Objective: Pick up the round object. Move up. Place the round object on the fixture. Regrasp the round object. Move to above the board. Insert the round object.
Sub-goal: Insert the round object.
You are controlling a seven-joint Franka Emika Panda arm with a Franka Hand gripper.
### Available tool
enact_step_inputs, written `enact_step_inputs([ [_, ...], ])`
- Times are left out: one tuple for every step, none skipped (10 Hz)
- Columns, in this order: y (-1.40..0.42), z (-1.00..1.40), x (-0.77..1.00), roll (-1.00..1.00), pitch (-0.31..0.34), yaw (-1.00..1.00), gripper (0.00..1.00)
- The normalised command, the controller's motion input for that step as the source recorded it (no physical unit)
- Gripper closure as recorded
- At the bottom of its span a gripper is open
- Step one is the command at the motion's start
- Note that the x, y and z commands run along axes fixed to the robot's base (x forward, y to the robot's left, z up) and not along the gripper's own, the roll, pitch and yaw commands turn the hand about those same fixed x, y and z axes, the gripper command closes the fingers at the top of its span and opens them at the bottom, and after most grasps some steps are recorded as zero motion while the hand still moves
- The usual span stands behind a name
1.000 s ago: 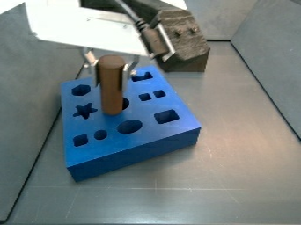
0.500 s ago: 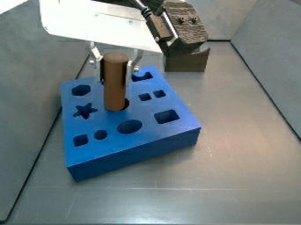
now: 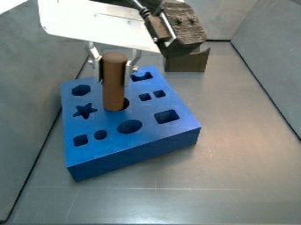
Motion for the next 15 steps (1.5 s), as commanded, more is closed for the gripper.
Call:
enact_step_inputs([
  [0.00,-0.87,-0.22,0.00,0.066,0.00,1.00],
  [-0.05,-0.02,-0.04,0.16,0.057,0.00,1.00],
  [0.00,0.00,0.00,0.00,0.017,0.00,1.00],
  [0.00,-0.09,0.24,-0.03,0.000,-0.13,1.00],
  [0.00,-0.29,0.59,-0.18,0.000,-0.29,1.00],
  [0.15,-0.34,0.75,-0.20,0.214,-0.33,1.00],
  [0.15,-0.29,0.64,-0.21,0.566,-0.25,1.00],
  [0.13,-0.02,0.26,-0.23,0.329,-0.07,1.00],
  [0.00,-0.02,0.00,0.00,0.000,0.00,1.00],
  [-0.07,-0.73,-0.29,0.03,-0.277,0.00,1.00],
  [-0.04,-0.99,-0.21,0.00,-0.297,0.00,1.00],
  [-0.02,-1.00,-0.19,0.00,-0.260,0.00,1.00],
  [-0.01,-1.00,-0.17,0.00,-0.246,0.00,1.00],
  [-0.01,-1.00,-0.16,0.00,-0.246,0.00,1.00],
  [-0.07,-0.93,-0.21,0.00,-0.354,0.00,1.00],
])
